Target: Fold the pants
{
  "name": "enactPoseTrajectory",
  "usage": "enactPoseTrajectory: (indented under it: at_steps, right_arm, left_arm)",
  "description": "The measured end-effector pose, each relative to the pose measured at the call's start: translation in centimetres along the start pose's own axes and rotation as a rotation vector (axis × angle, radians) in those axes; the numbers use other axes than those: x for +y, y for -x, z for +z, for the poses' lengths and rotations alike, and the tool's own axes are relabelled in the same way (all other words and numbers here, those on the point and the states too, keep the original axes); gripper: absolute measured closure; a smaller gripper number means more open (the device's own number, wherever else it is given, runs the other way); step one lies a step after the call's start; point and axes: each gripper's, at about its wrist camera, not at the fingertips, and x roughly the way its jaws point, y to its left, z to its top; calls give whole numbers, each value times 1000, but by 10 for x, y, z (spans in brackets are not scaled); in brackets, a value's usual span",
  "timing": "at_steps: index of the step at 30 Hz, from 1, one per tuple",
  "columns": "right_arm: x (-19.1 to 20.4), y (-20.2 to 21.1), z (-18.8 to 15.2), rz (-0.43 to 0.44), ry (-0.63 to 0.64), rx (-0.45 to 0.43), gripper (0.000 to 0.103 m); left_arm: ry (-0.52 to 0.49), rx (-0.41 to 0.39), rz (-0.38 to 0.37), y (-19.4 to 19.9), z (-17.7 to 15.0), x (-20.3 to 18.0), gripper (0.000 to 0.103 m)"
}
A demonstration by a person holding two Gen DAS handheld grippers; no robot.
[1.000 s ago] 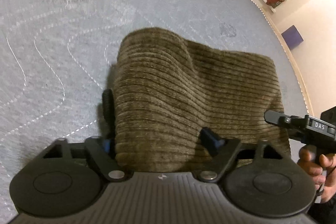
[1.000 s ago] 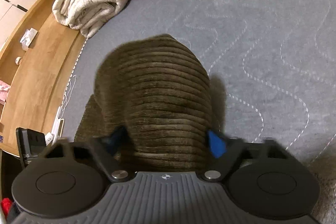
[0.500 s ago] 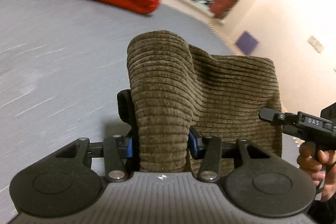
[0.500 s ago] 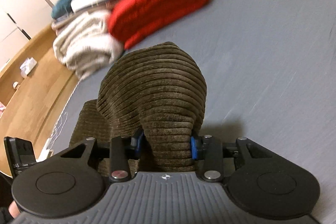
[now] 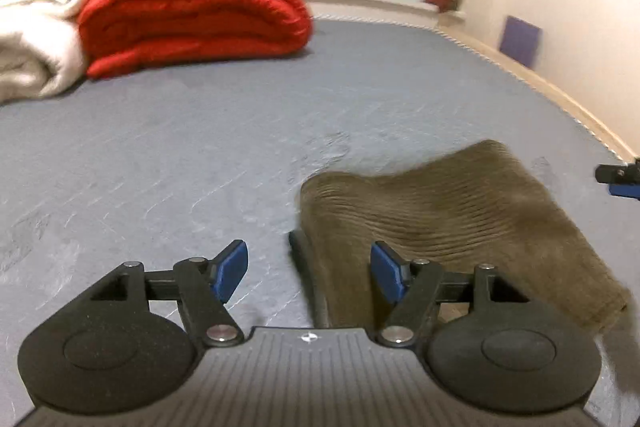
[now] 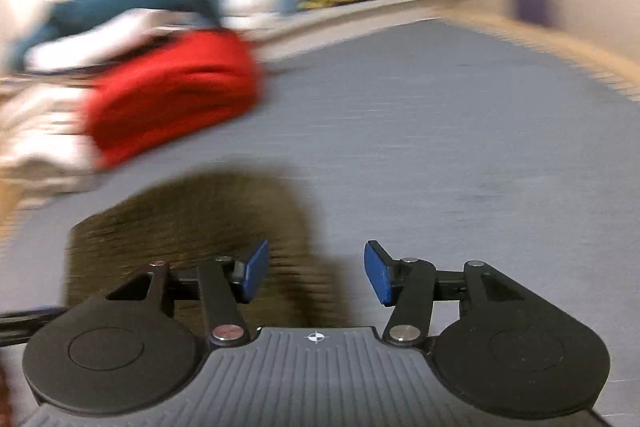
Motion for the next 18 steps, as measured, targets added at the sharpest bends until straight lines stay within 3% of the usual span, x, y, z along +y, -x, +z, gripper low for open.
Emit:
enactPoseTrajectory:
  at_steps: [3,5,6,7,8,9,11,15,18]
  right_arm:
    - [-9,0,1,138,-60,53,47]
    - [0,6,-2,238,20,70,47]
    - [7,8,-6,283,75,85,47]
    - [13,7,-10,334,129,123,47]
    - [19,3,-18,371,190,190,50]
    - [25,-5,-28,377,248,265,50]
    - [29,-21,-51,311,342,352,50]
    - [31,-21,-48,312,332,347,50]
    - [26,-4,-49,358,327,335,51]
  left_arm:
    - [-62,-32,-115,18,-4,-15,35]
    - [-160,-66,-176,28,-9,-34,36]
    - [-201,-50,-202,27,-13,-39,38]
    - [-229,-5,-203,17,-17,-40,47]
    - [-251,89,-185,2,-25,-41,56]
    - [-262,147,-163,-11,-34,-38,58]
    - [-286,135,-172,-14,-42,-39,58]
    - [-321,138,-134,-3,-33,-50,61]
    - [-337,121,-206,5,-36,-46,61]
